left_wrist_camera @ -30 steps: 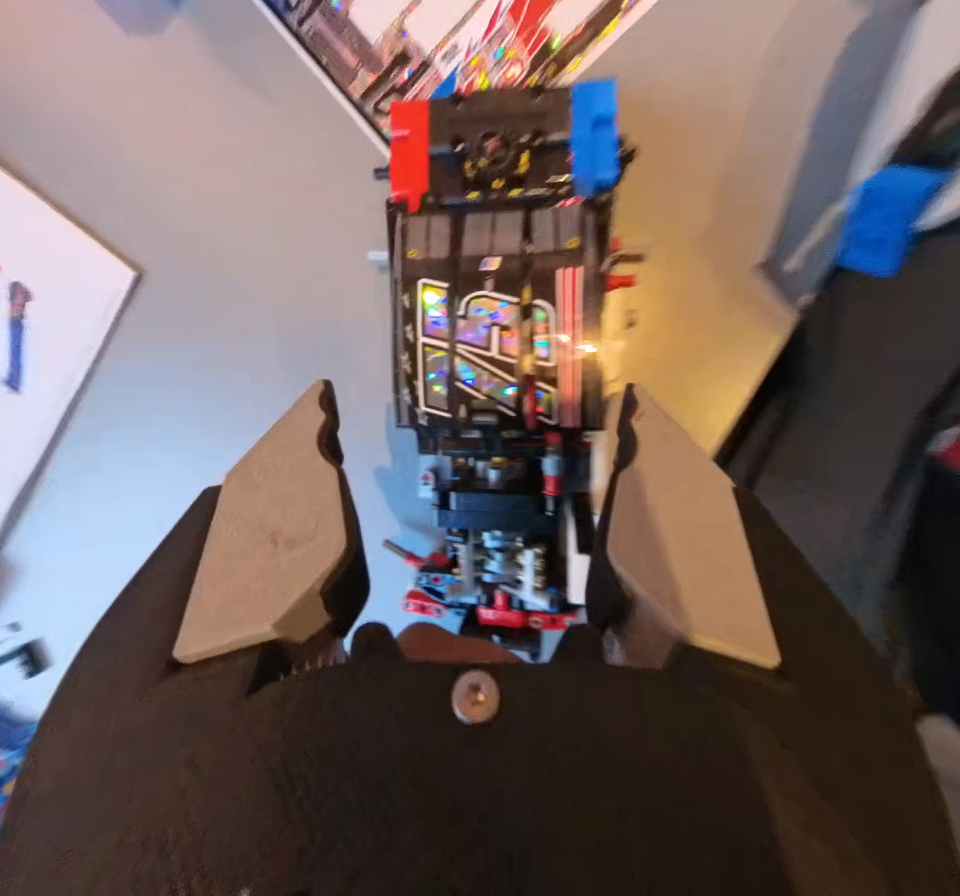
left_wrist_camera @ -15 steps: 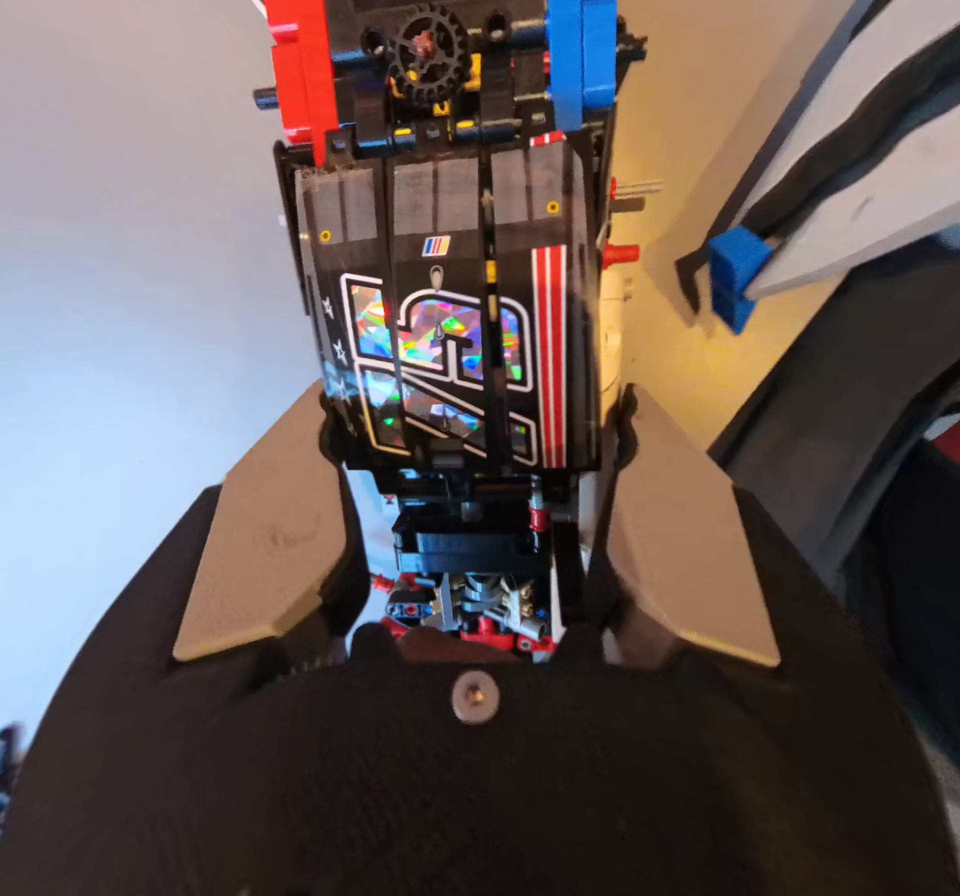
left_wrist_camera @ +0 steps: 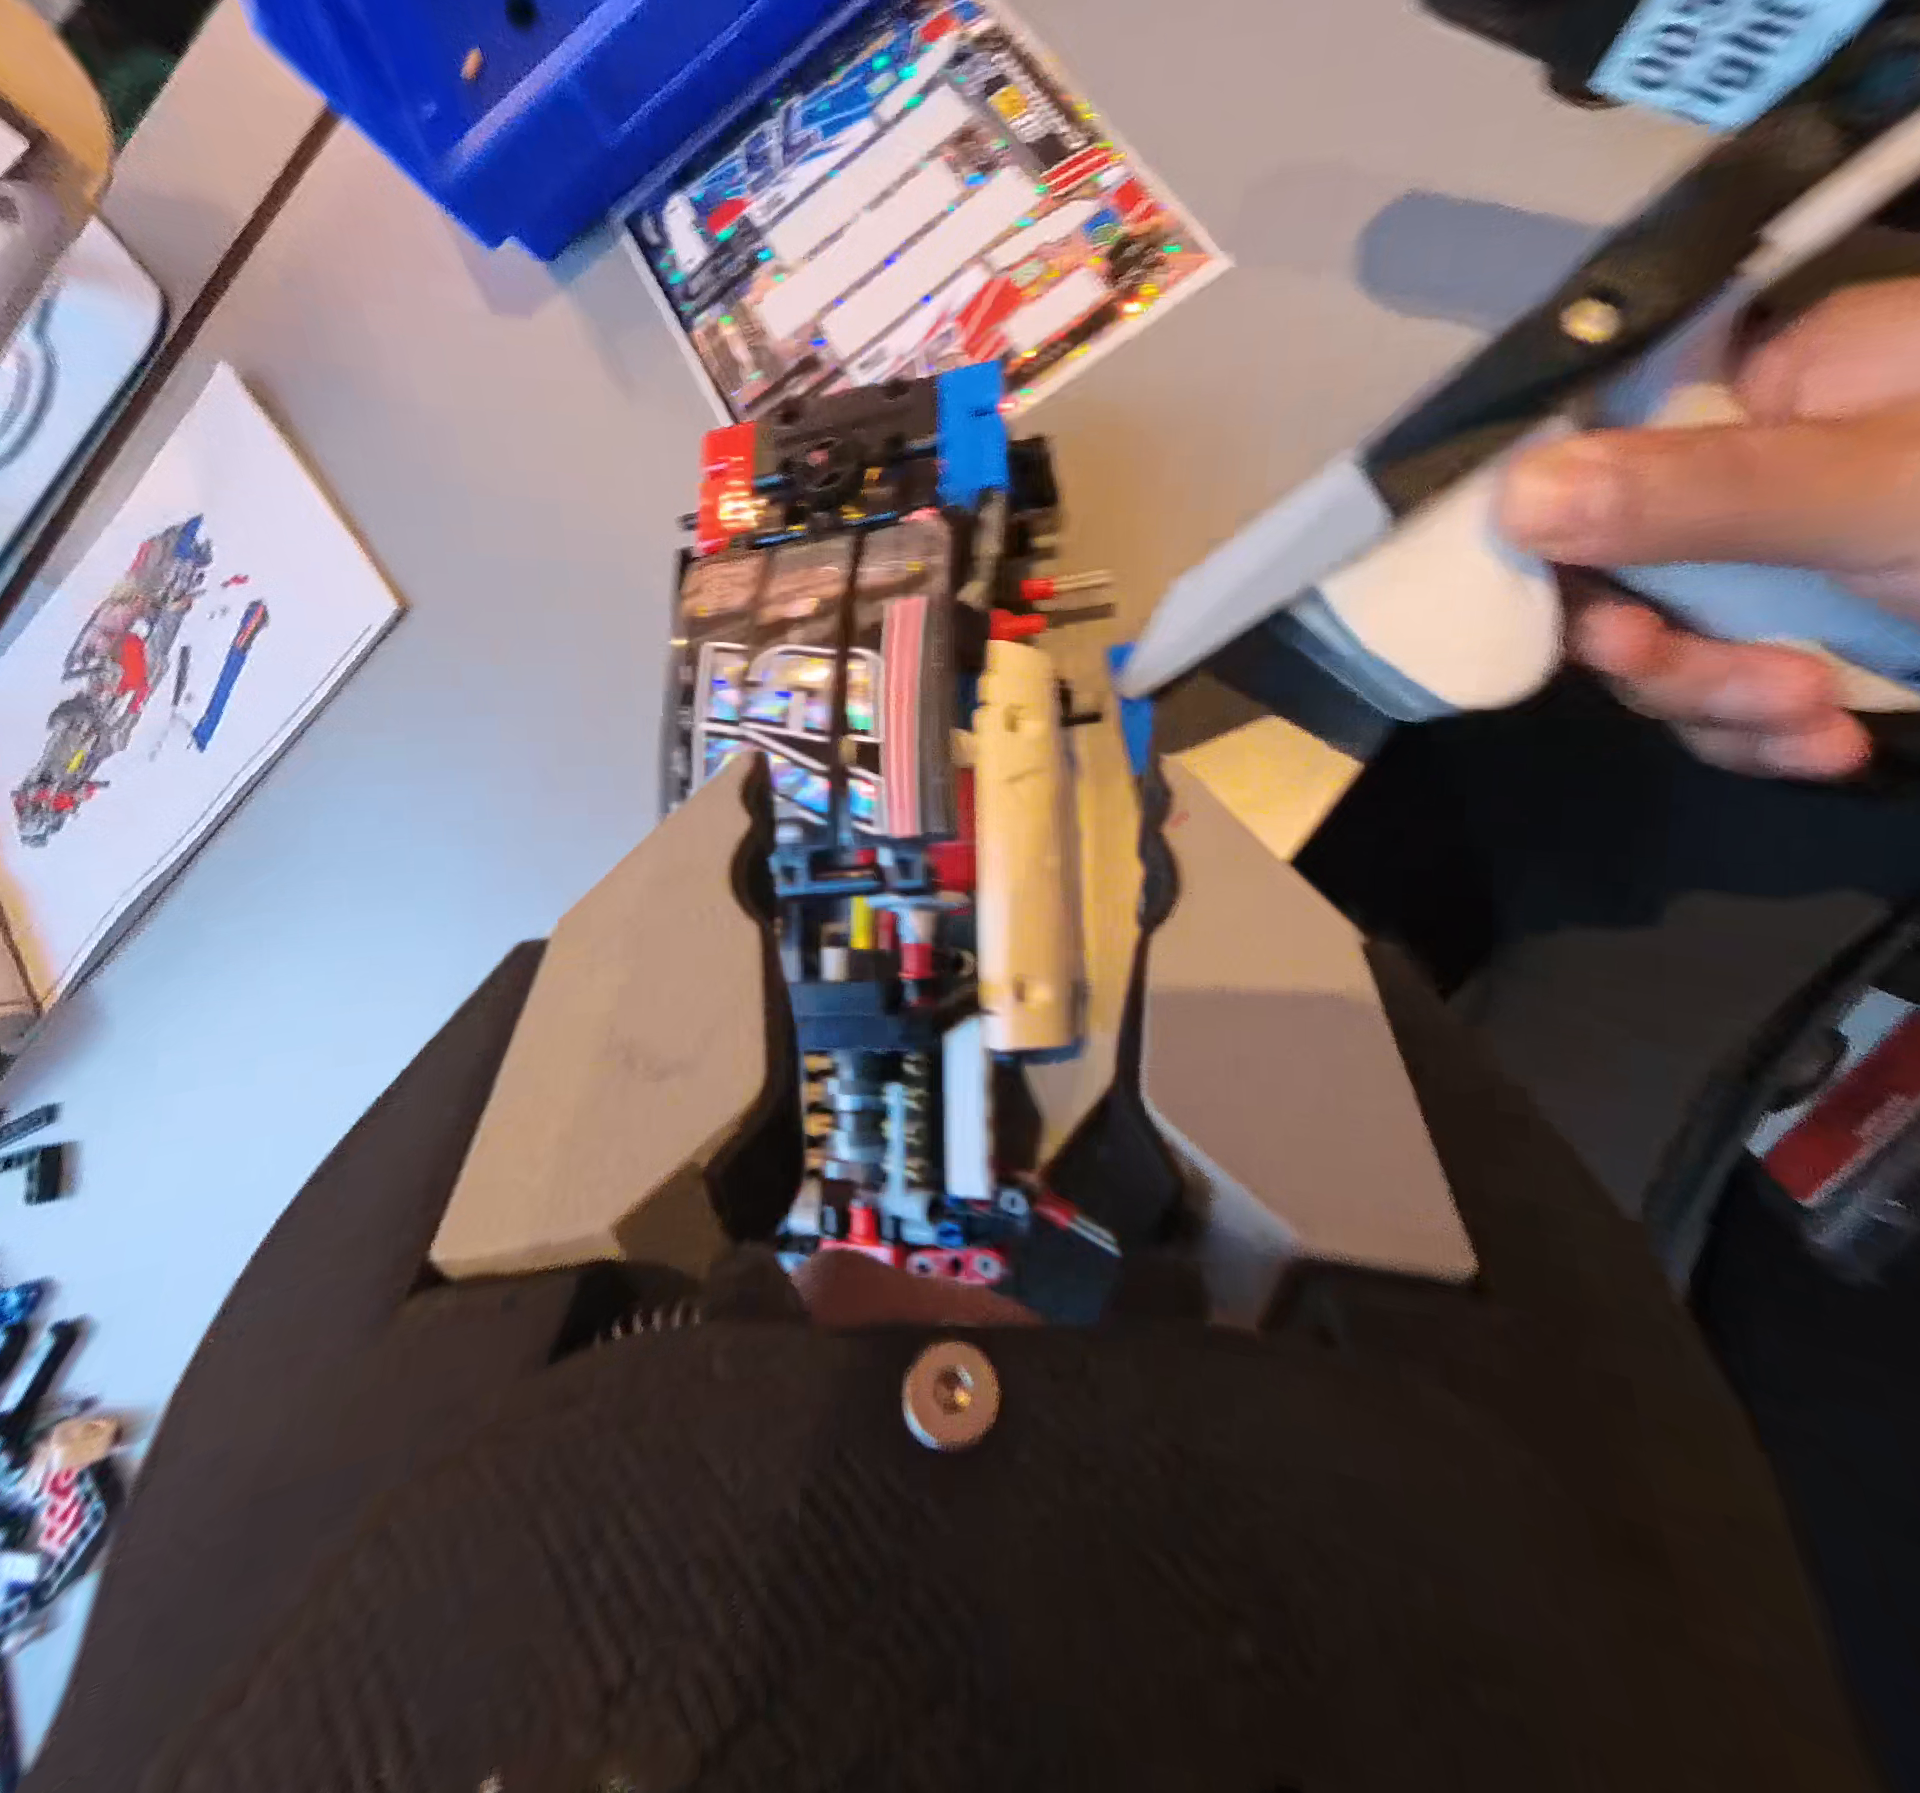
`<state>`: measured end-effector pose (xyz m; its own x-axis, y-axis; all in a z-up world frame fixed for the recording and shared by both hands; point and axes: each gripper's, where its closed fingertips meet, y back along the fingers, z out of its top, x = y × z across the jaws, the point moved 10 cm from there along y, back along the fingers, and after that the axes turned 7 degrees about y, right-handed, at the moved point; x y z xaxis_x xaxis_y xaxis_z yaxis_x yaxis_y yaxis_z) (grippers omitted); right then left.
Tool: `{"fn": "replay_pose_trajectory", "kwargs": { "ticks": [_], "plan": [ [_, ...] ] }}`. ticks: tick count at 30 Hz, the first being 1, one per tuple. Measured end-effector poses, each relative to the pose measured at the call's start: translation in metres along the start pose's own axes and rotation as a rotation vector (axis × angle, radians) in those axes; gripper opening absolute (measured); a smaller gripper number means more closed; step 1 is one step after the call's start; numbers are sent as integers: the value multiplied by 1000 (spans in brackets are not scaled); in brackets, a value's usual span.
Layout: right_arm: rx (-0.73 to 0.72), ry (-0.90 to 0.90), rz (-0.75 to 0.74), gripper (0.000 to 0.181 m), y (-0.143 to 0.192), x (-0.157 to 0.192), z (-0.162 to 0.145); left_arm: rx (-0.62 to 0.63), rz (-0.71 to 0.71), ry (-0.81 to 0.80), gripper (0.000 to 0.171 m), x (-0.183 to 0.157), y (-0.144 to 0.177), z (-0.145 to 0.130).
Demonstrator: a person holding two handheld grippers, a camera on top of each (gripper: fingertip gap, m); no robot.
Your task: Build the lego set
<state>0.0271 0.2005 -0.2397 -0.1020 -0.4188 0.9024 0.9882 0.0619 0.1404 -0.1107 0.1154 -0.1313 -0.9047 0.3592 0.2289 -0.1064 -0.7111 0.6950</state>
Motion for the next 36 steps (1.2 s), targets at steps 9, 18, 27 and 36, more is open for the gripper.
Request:
{"fn": "replay_pose_trajectory", "kwargs": {
  "ticks": [9, 18, 27, 36],
  "plan": [
    [14, -18, 131, 14, 10, 7, -1, -26, -113, 60, 35, -40, -23, -21],
    [55, 151, 114, 14, 13, 14, 0, -136, -125, 161, 3, -40, -29, -29],
    [114, 1281, -281, 43, 34, 51, -18, -174, -401, 556, 3, -27, -26, -41],
    [30, 1641, -396, 33, 22, 68, -41, -192, -596, 728, 2, -30, -23, -43]
  ]
}}
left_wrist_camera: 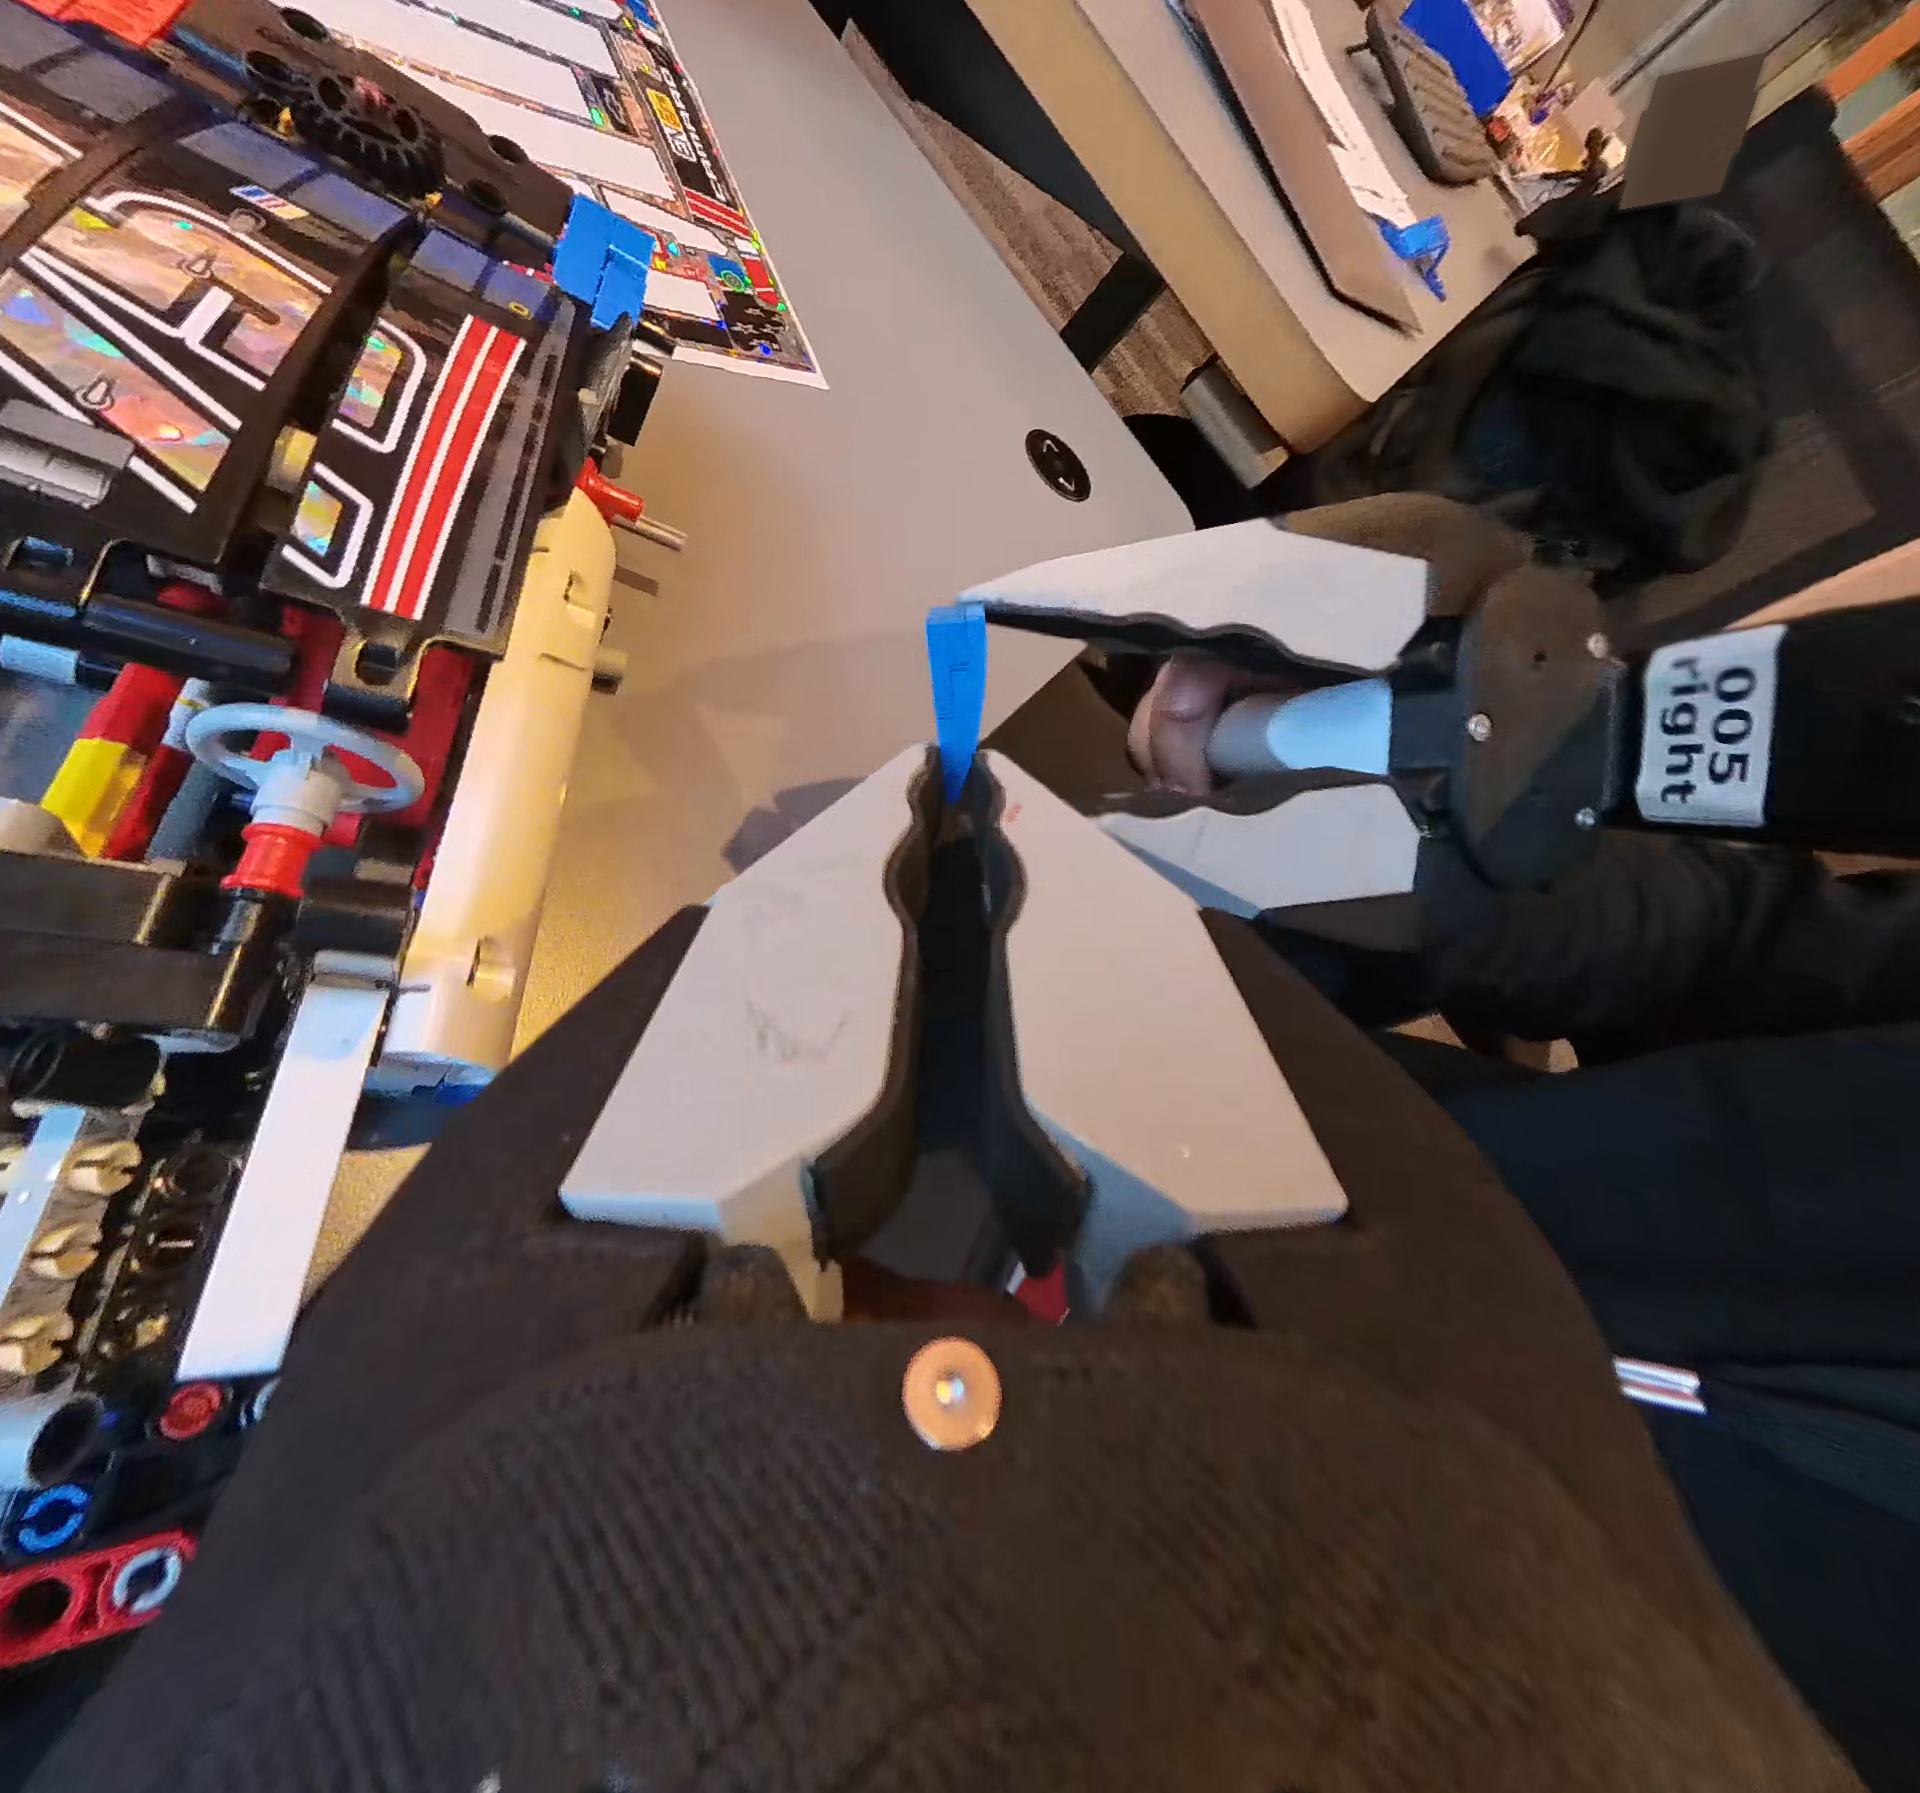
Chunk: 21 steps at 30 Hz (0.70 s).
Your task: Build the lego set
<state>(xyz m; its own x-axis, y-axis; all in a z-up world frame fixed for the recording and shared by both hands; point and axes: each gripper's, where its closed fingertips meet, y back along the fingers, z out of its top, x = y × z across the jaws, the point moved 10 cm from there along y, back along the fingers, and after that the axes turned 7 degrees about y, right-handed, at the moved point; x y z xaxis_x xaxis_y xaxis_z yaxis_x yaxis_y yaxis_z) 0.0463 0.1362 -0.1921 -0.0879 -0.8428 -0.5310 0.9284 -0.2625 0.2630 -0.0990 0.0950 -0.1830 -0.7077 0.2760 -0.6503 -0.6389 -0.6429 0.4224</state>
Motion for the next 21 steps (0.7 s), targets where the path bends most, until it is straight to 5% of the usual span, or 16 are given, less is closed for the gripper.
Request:
{"fn": "replay_pose_trajectory", "kwargs": {
  "ticks": [11, 21],
  "plan": [
    [56, 366, 0, 32, -6, 21, 1, 130, 17, 1, 2, 8, 3, -5],
    [39, 304, 34, 32, -7, 20, -1, 171, 11, -6, 2, 8, 4, -8]
  ]
}}
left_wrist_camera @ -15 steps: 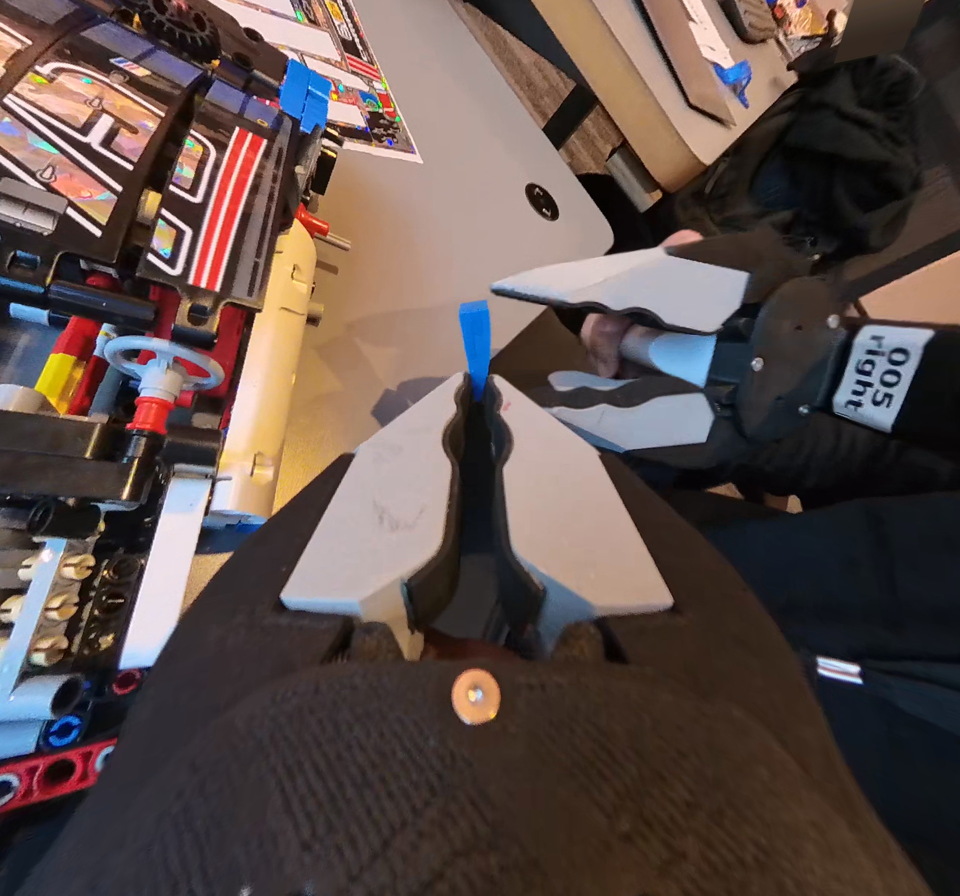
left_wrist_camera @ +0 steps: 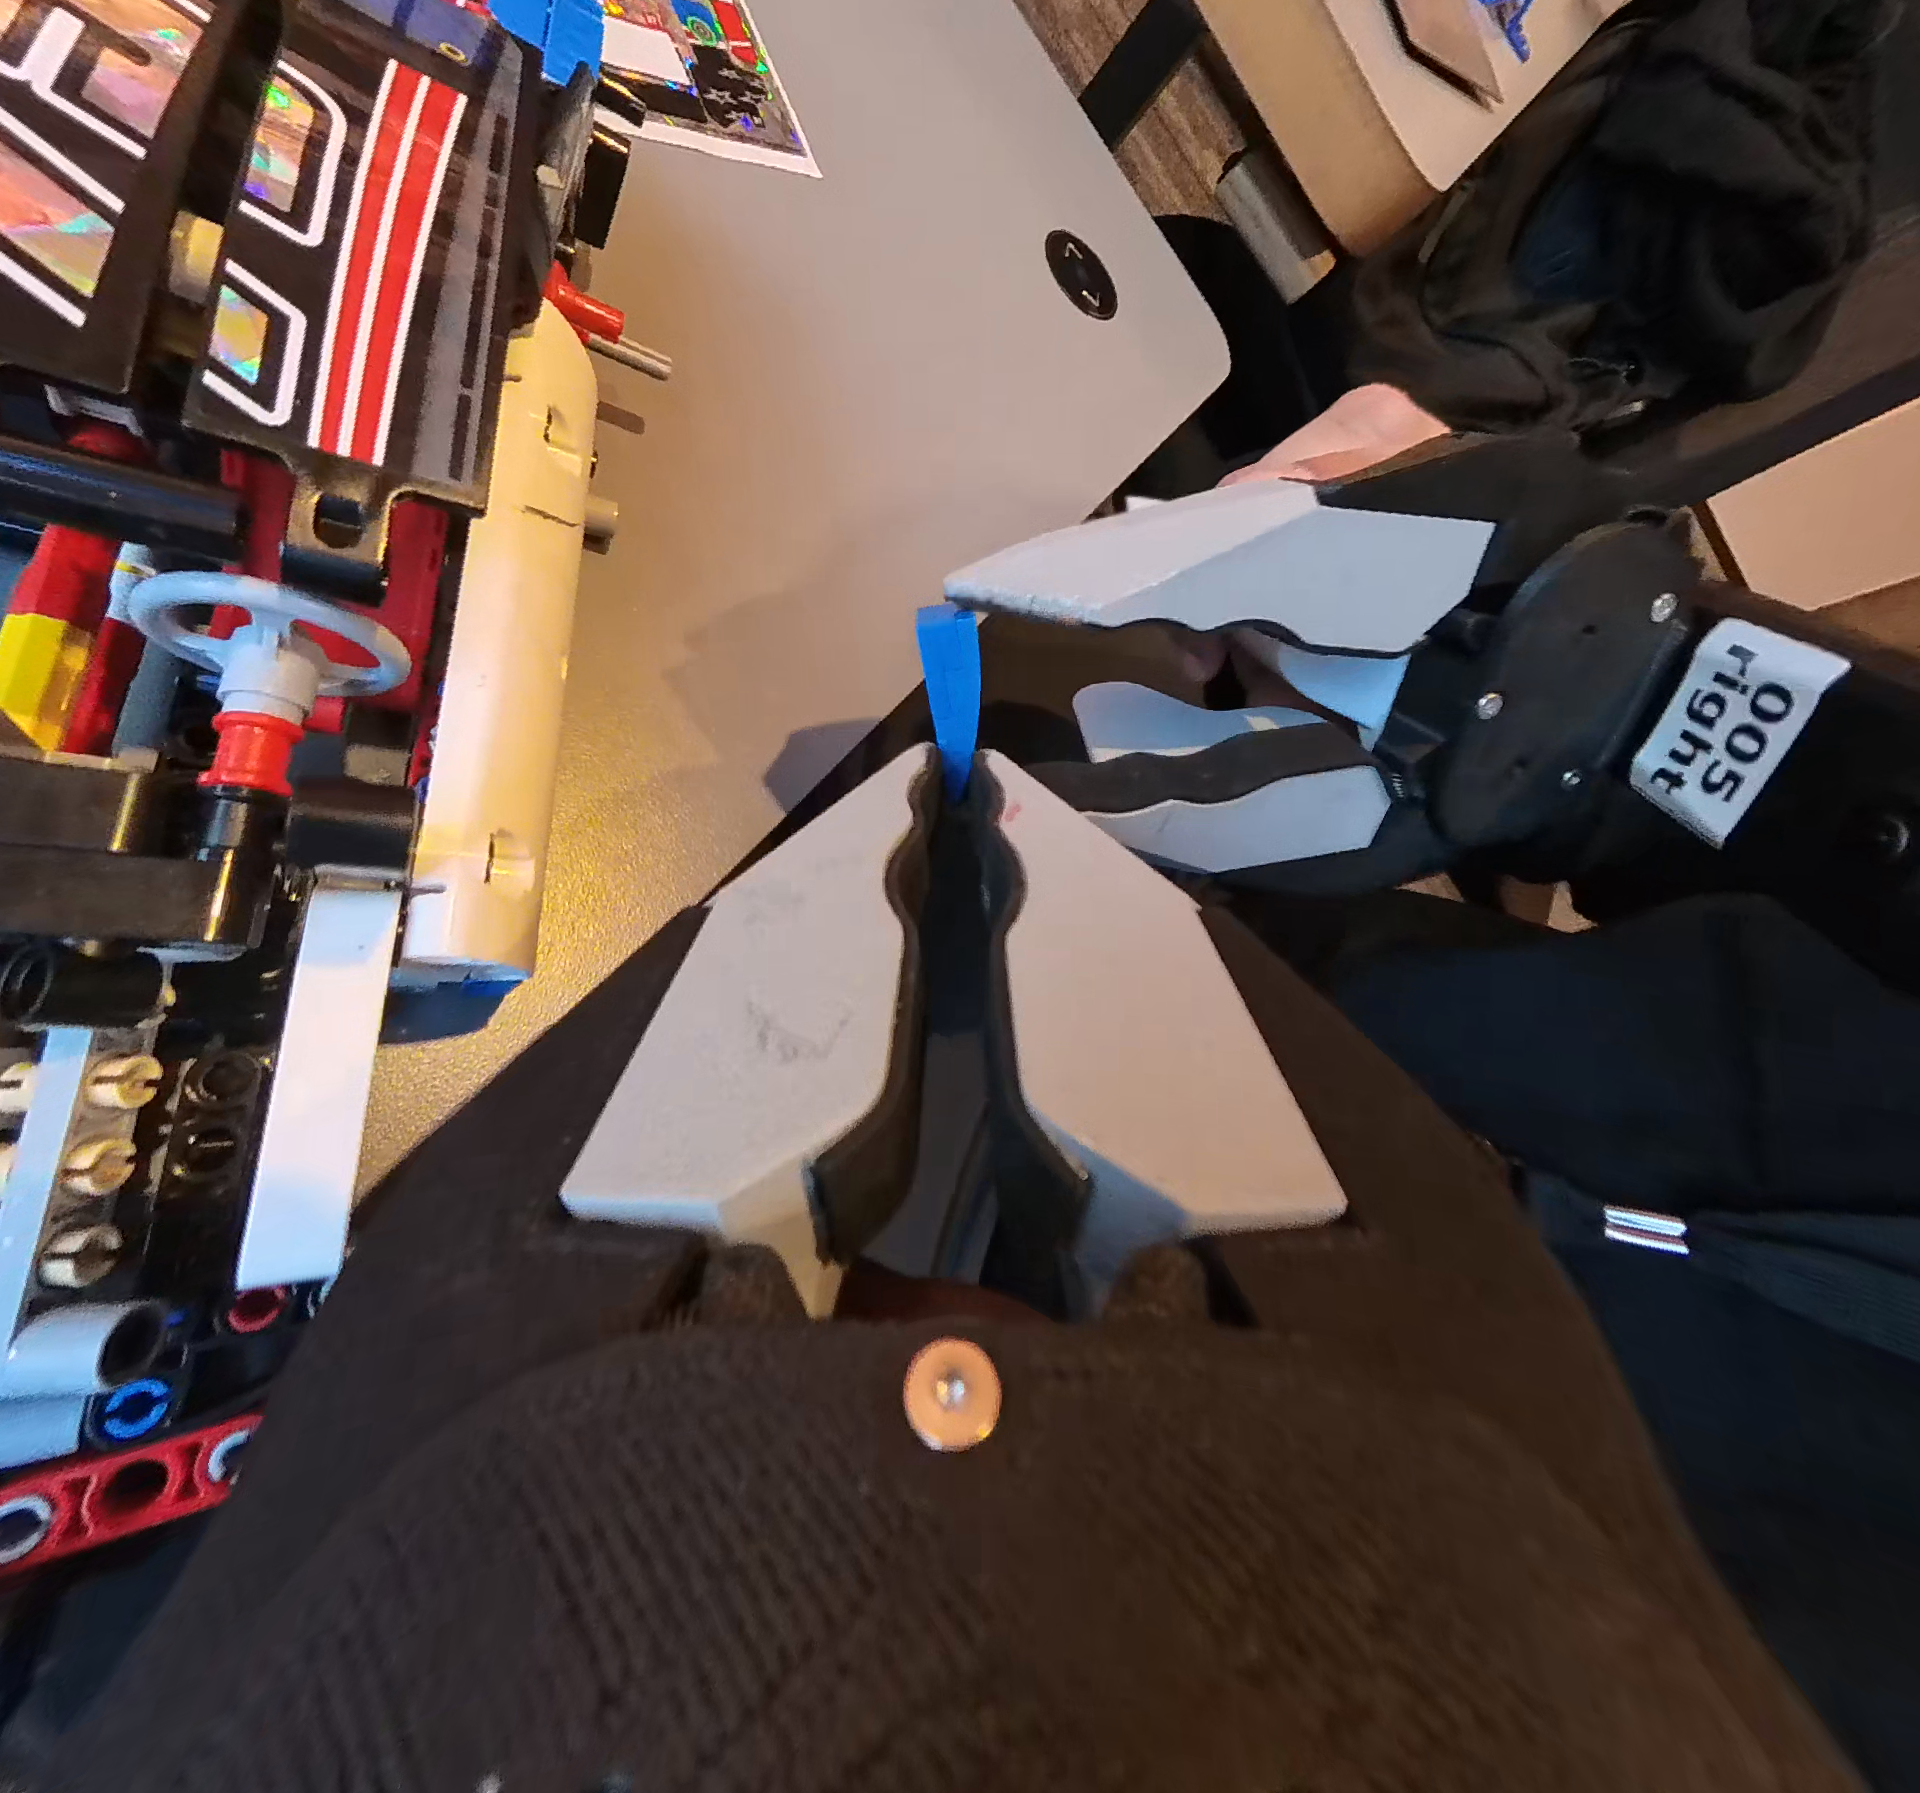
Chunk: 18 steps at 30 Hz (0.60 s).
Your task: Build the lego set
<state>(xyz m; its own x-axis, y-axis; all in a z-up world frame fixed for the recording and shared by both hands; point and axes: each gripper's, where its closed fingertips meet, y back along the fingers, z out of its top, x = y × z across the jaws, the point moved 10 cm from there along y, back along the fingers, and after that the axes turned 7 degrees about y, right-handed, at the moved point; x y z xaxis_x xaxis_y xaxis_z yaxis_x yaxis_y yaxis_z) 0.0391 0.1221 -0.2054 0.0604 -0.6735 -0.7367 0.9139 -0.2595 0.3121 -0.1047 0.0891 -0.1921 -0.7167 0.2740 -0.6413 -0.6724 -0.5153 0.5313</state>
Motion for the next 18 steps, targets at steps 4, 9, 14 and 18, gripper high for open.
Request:
{"fn": "replay_pose_trajectory", "kwargs": {
  "ticks": [4, 9, 14, 18],
  "plan": [
    [-28, -46, 9, 31, 1, -2, -2, 2, 8, -45, 2, -2, 0, 2],
    [-36, -65, -7, 31, 1, -4, -3, -6, 40, -112, 21, -6, 1, 8],
    [-50, -92, -12, 31, 2, -6, -4, -26, 30, -109, 5, -7, 1, 12],
    [-67, -116, 2, 31, 3, -8, -5, -18, -25, -63, 9, -5, 0, 18]
  ]
}}
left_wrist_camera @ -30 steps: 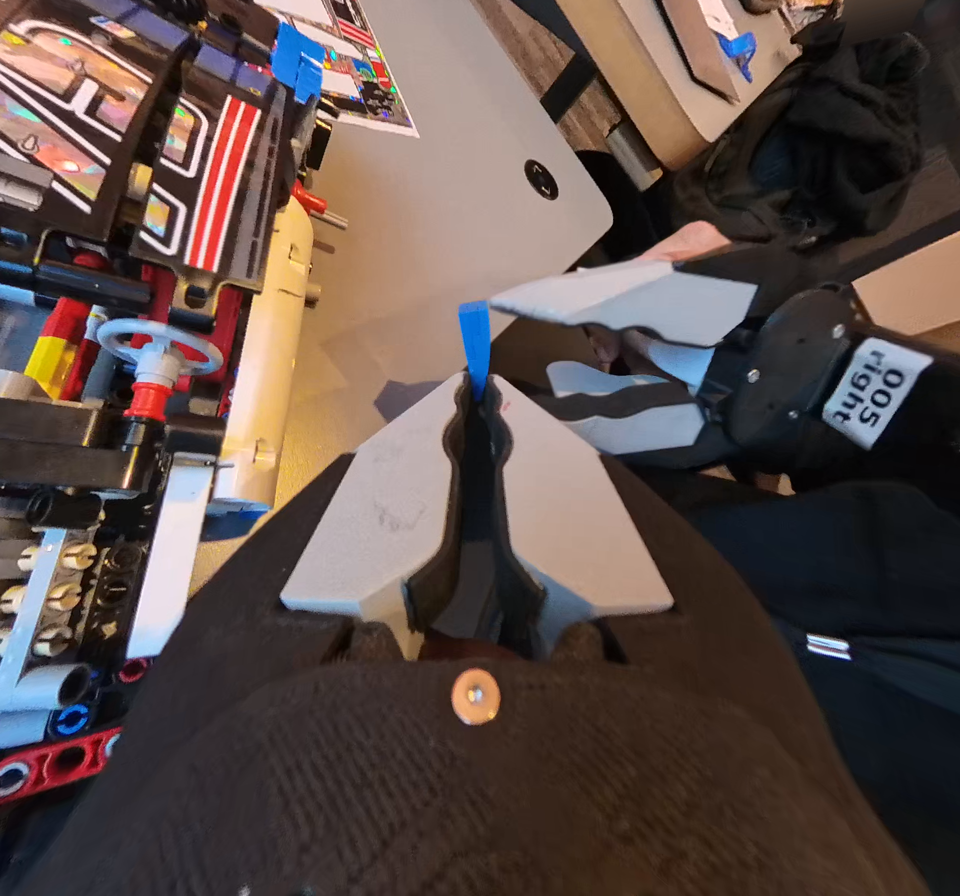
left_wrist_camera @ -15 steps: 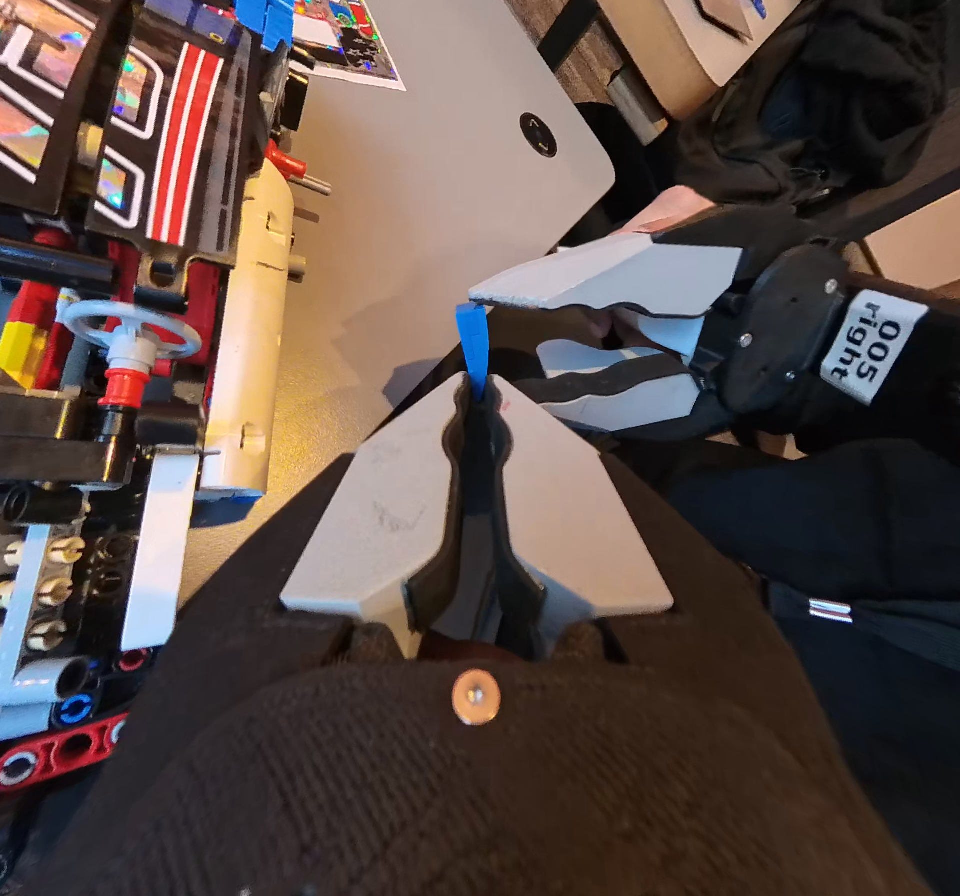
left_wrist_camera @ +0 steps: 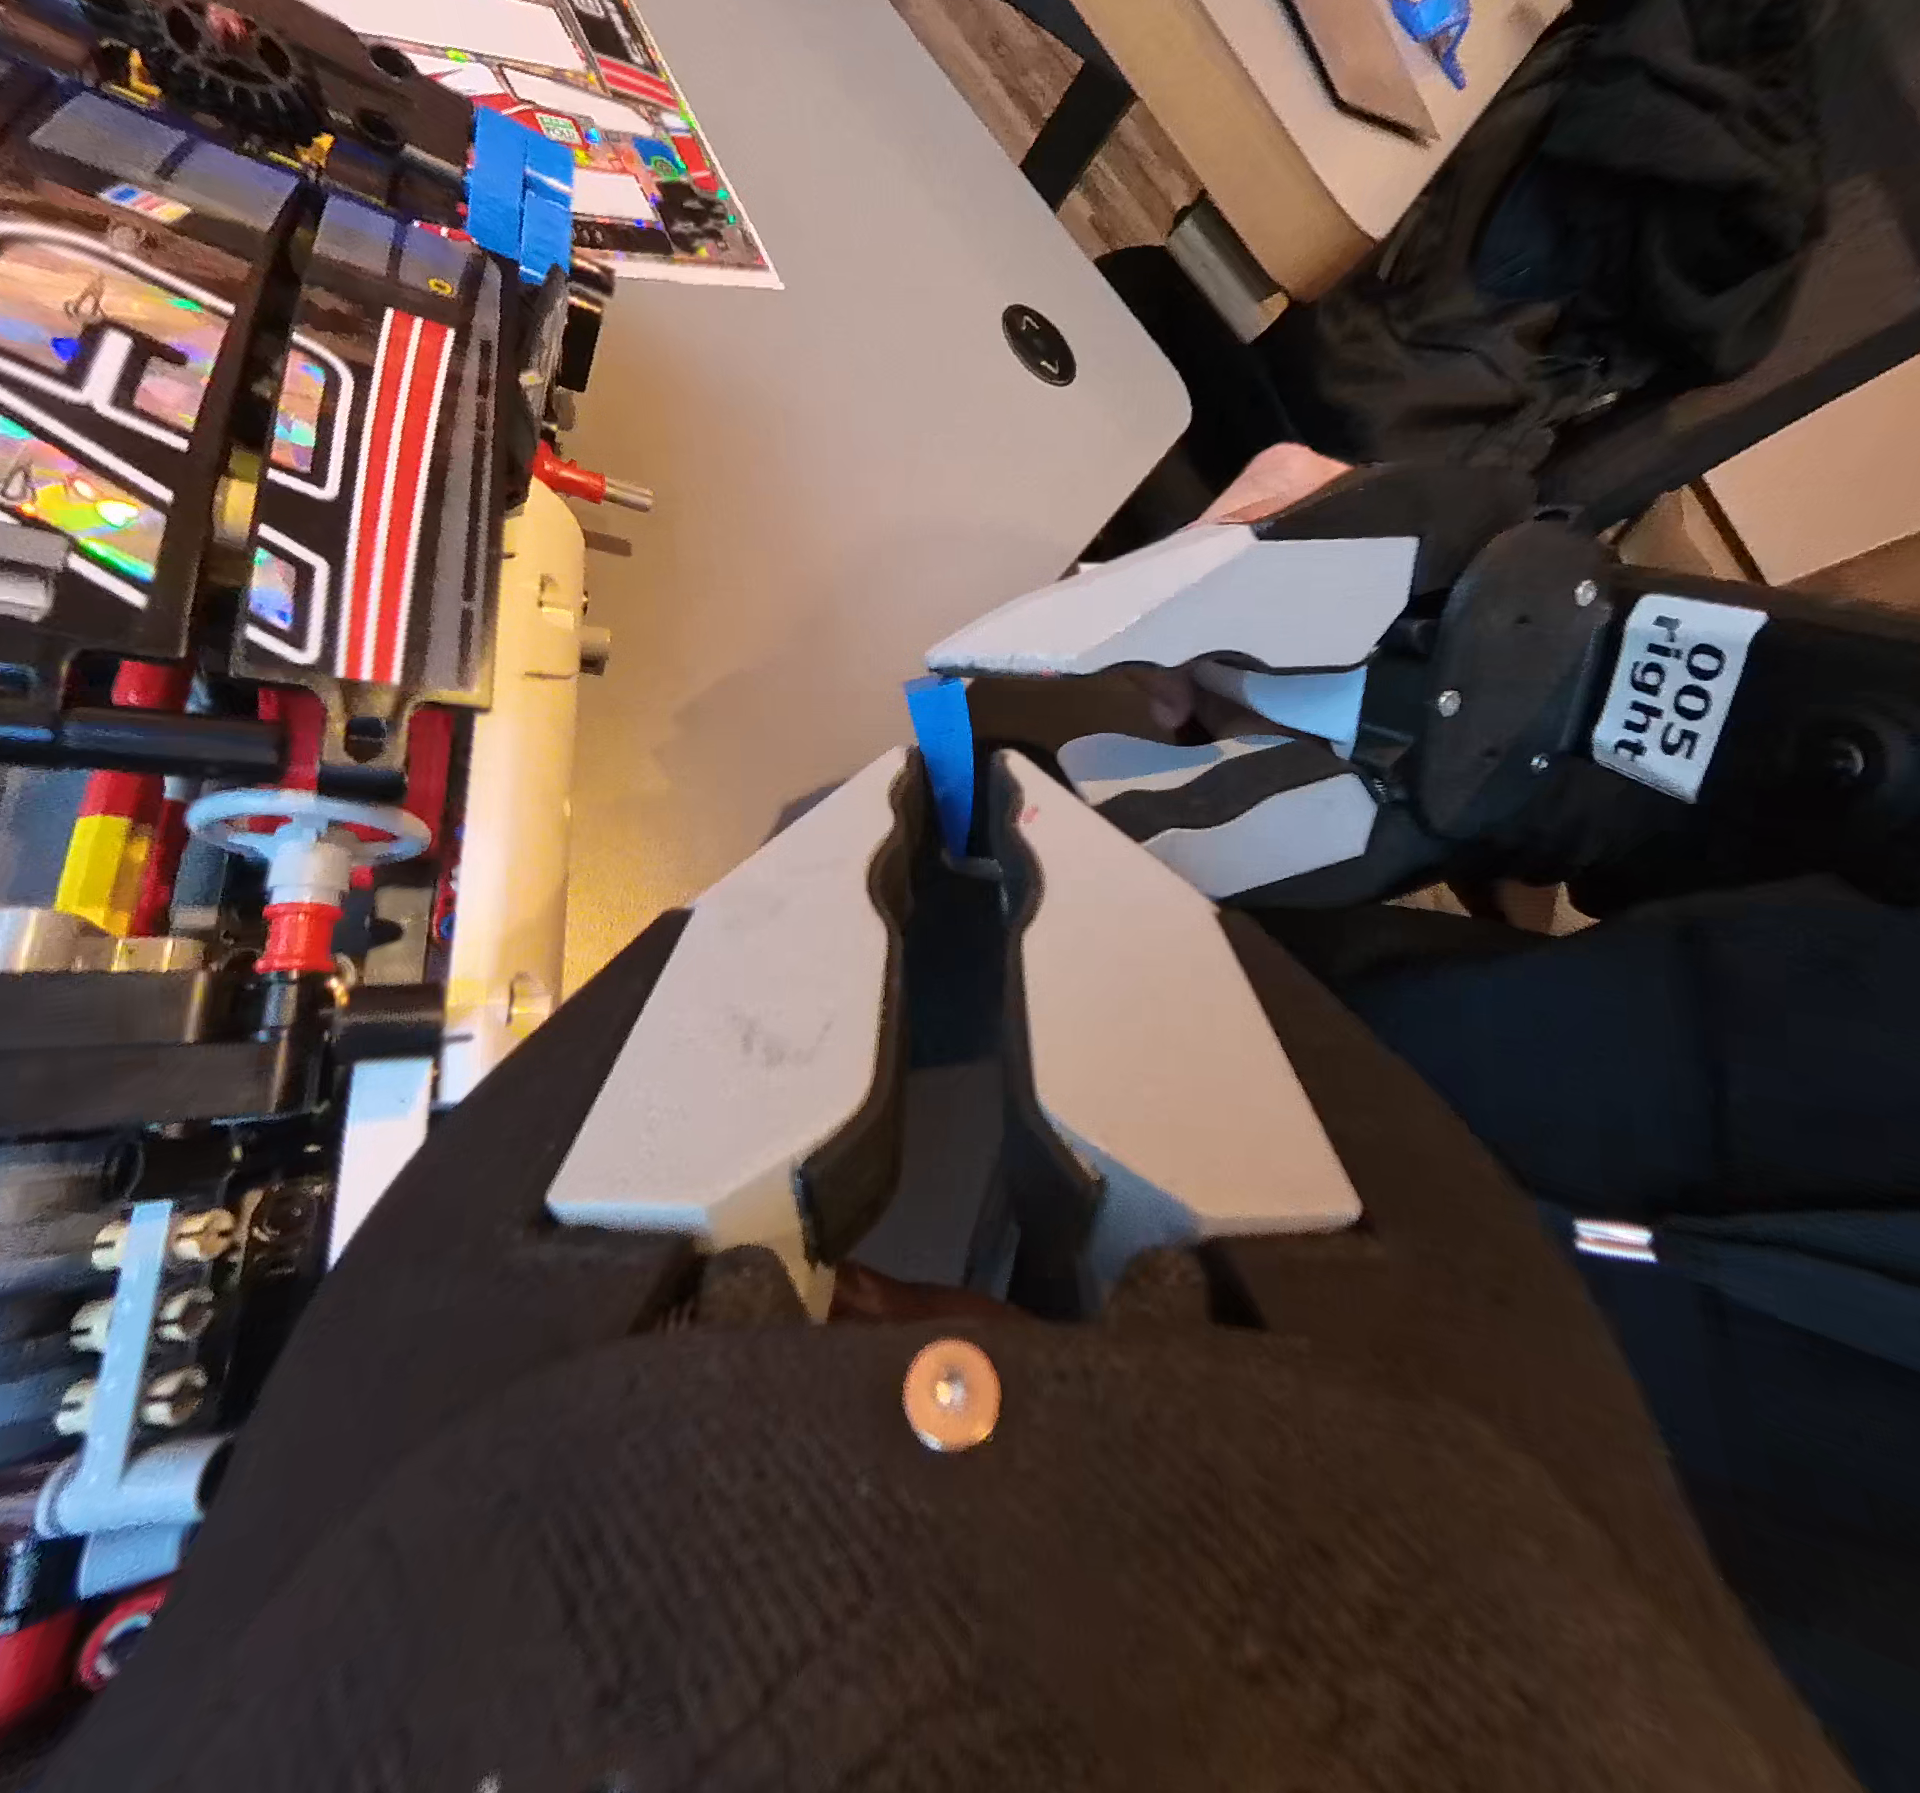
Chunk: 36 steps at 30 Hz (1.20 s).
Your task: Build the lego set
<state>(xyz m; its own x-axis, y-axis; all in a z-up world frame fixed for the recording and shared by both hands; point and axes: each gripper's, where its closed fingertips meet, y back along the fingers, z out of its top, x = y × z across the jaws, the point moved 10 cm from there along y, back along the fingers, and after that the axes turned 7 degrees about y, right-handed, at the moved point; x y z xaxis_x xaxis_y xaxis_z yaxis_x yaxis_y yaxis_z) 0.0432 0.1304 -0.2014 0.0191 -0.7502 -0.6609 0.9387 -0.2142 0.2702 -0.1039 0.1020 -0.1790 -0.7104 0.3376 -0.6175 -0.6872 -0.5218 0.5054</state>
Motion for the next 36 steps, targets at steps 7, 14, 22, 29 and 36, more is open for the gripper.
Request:
{"fn": "replay_pose_trajectory", "kwargs": {
  "ticks": [7, 14, 22, 29, 36],
  "plan": [
    [34, -62, 12, 21, -3, -2, -2, 50, 75, -30, 6, 3, -4, 1],
    [76, -13, -57, 32, -1, 8, 4, 30, 21, 30, 5, 2, -3, 1],
    [126, 9, -106, 33, 5, 18, 8, 63, 17, 4, 6, -5, -7, -3],
    [140, -28, -136, 33, 11, 21, 10, 65, 18, 0, 6, -11, -9, -5],
    [164, -50, -150, 32, 7, 26, 16, 82, 56, -34, 6, -13, -5, -8]
  ]
}}
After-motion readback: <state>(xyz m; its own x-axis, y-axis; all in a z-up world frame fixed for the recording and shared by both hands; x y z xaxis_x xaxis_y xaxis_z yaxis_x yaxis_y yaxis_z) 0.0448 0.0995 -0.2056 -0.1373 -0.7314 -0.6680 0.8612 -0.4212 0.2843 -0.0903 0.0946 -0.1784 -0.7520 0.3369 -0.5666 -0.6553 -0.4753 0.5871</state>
